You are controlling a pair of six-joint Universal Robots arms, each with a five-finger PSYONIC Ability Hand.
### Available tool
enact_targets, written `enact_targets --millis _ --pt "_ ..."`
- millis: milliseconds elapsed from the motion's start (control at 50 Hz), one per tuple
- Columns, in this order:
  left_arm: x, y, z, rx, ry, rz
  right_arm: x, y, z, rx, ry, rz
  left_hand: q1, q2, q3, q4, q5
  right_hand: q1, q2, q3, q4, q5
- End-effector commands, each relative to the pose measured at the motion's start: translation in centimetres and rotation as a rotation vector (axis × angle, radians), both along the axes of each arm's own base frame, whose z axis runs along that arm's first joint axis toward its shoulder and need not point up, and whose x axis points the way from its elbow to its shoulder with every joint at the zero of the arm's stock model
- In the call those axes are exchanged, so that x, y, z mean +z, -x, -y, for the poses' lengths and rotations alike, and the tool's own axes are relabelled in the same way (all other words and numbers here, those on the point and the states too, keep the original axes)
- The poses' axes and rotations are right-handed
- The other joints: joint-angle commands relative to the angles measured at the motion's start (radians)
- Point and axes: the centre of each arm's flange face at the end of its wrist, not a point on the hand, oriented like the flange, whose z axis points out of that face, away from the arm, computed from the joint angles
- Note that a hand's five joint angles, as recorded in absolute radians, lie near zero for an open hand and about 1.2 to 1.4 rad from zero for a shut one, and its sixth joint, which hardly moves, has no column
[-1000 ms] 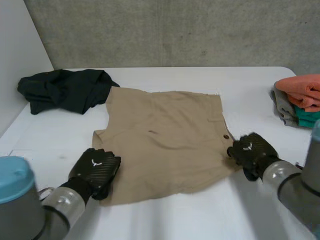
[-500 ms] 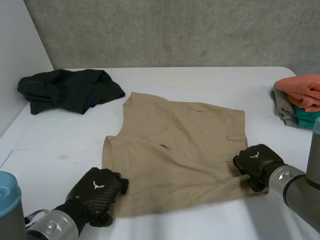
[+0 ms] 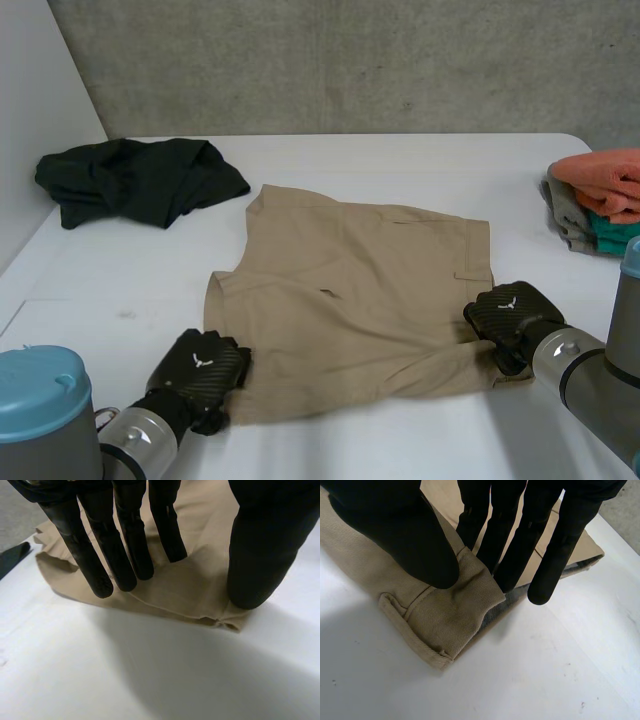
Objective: Fold the laundry.
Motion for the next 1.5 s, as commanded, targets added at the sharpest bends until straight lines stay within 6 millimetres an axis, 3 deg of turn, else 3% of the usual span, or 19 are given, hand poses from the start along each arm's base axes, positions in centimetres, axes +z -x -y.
enact_targets --millis 20,100,160,280,360,460,640,740,900,1040,1060,1080,1100,1120,1140,1240,1360,1420,1500 --pt "0.4 0.2 0.5 0.01 0.05 -0.016 0.1 0.1 0.0 -0.007 0.007 -0.004 0.592 0.608 0.608 0.607 0.616 0.314 0.22 0.207 0.197 0.225" --pt "1.4 0.1 0.5 0.016 0.079 -0.026 0.5 0.3 0.0 -0.022 0.02 -0.011 0.592 0.608 0.608 0.607 0.616 0.314 0.22 0.207 0.197 0.225" --pt "4.0 0.0 0.2 0.012 0.153 -0.065 1.7 0.5 -0.4 -0.023 0.059 -0.024 0.592 0.608 0.608 0.607 0.616 0.314 0.22 0.207 0.197 0.225" --pt "7.4 -1.3 -3.2 -0.019 0.111 -0.048 3.8 1.7 -4.9 0.071 -0.033 -0.181 0.592 0.608 0.608 0.607 0.616 0.314 0.22 0.207 0.197 0.225" --pt "7.9 -2.2 -5.9 -0.059 -0.023 0.007 4.1 2.8 -7.9 0.192 -0.151 -0.337 0.592 0.608 0.608 0.607 0.616 0.314 0.22 0.207 0.197 0.225" --pt "8.2 -1.5 -5.6 -0.105 -0.052 -0.002 4.7 2.3 -6.7 0.19 -0.043 -0.338 0.592 0.608 0.608 0.607 0.616 0.314 0.22 0.207 0.197 0.225" --pt "7.1 3.0 3.4 -0.083 0.198 -0.063 2.8 0.3 0.4 0.063 0.017 -0.171 0.592 0.608 0.608 0.607 0.616 0.314 0.22 0.207 0.197 0.225" --pt "7.5 5.8 10.2 -0.032 0.427 -0.072 3.9 -0.2 4.6 -0.019 0.19 -0.128 0.592 0.608 0.608 0.607 0.616 0.314 0.22 0.207 0.197 0.225" --pt "8.1 10.2 18.8 0.013 0.662 -0.176 4.4 -1.3 11.8 -0.123 0.45 -0.087 0.592 0.608 0.608 0.607 0.616 0.314 0.22 0.207 0.197 0.225" --pt "5.6 13.3 23.4 0.008 0.741 -0.223 1.5 -3.0 17.5 -0.134 0.545 -0.069 0.592 0.608 0.608 0.607 0.616 0.314 0.22 0.207 0.197 0.225" --pt "5.2 14.0 24.1 0.003 0.759 -0.239 0.8 -3.2 18.0 -0.136 0.546 -0.069 0.592 0.608 0.608 0.607 0.616 -0.02 -0.113 -0.127 -0.137 -0.108" --pt "5.1 14.3 24.3 0.001 0.766 -0.246 0.2 -3.4 18.6 -0.141 0.549 -0.069 0.526 0.542 0.542 0.54 0.549 -0.526 -0.619 -0.633 -0.643 -0.614" --pt "4.9 14.7 24.3 -0.004 0.77 -0.251 -0.4 -3.7 19.2 -0.156 0.553 -0.073 -0.056 -0.04 -0.04 -0.042 -0.033 -0.908 -1.002 -1.015 -1.025 -0.996" --pt "4.9 15.1 24.2 -0.011 0.777 -0.253 -0.7 -3.8 19.4 -0.171 0.553 -0.077 -0.457 -0.441 -0.441 -0.443 -0.434 -0.908 -1.002 -1.015 -1.025 -0.996" --pt "5.1 16.1 23.5 -0.03 0.783 -0.267 -0.5 -3.9 19.6 -0.189 0.56 -0.077 -0.578 -0.562 -0.562 -0.563 -0.554 -0.908 -1.002 -1.015 -1.025 -0.996" --pt "4.4 17.7 20.8 -0.077 0.739 -0.277 2.0 -3.1 18.6 -0.266 0.565 -0.063 -0.63 -0.614 -0.613 -0.615 -0.606 -0.908 -1.002 -1.015 -1.025 -0.996" --pt "7.8 15.1 18.2 -0.049 0.7 -0.274 6.0 -2.0 13.2 -0.237 0.446 0.062 -0.63 -0.614 -0.613 -0.615 -0.606 -0.908 -1.002 -1.015 -1.025 -0.996" --pt "7.8 14.1 16.5 -0.049 0.639 -0.29 6.1 -1.5 9.9 -0.188 0.307 0.091 -0.63 -0.614 -0.613 -0.615 -0.606 -0.908 -1.002 -1.015 -1.025 -0.996" --pt "7.7 12.9 14.7 -0.042 0.562 -0.329 3.4 -1.2 7.0 -0.166 0.096 0.135 -0.63 -0.614 -0.613 -0.615 -0.606 -0.886 -0.98 -0.993 -1.003 -0.974"
